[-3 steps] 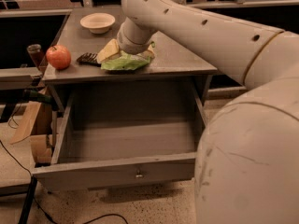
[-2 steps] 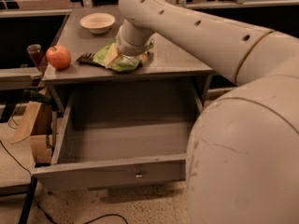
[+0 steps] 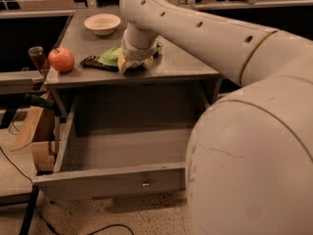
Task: Place green rice chip bag into top drawer
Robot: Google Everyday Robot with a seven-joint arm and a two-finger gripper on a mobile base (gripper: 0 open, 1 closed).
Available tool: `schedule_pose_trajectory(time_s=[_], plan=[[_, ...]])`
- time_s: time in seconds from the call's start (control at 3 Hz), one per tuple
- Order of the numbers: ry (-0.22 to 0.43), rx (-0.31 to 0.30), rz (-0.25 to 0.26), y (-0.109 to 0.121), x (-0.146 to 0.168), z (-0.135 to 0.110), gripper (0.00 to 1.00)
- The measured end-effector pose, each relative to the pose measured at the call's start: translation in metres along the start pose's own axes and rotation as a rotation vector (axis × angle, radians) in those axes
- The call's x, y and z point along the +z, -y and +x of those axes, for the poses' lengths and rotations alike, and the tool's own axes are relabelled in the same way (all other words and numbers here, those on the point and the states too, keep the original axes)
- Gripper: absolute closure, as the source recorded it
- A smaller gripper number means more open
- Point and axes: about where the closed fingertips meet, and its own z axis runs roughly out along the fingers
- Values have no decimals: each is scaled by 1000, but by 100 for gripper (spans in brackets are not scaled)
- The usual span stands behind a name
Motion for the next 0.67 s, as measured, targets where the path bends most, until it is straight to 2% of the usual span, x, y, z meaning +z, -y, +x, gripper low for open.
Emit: schedule_pose_trajectory(time_s=[0.33, 0.67], plan=[[0, 0, 0, 0, -3, -2, 94], [40, -4, 47, 13, -24, -1, 100]])
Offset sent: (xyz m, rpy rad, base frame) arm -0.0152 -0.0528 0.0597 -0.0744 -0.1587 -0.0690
